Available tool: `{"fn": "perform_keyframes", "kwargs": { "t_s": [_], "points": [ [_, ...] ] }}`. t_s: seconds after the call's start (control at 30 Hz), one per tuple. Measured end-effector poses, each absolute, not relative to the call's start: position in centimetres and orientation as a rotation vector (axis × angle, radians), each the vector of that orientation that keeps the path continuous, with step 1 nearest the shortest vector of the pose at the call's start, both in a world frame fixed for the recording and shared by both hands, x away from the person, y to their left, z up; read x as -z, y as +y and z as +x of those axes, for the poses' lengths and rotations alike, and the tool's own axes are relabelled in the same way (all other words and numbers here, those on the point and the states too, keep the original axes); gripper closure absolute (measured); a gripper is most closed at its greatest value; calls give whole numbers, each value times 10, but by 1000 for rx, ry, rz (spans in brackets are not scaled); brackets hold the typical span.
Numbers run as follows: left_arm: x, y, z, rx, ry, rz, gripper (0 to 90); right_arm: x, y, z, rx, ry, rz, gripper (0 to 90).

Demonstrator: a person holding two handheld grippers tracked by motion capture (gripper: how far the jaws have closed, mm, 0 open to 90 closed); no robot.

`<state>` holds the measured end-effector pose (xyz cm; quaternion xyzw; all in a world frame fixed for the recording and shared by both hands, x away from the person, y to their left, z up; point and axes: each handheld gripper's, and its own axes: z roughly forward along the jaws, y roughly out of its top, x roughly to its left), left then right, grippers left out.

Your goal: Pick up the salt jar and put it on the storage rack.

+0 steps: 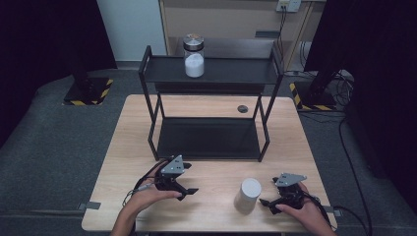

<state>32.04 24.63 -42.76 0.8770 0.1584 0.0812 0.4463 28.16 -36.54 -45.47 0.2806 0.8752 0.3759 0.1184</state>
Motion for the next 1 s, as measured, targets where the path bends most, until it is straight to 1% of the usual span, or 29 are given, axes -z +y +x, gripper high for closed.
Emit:
{"fn": "perform_keyframes", "kwargs": {
  "t_s": [1.0],
  "points": [
    [446, 231, 324, -168, 397, 2319, 56, 454, -365, 281, -1098, 2559, 827, 17]
  ]
}}
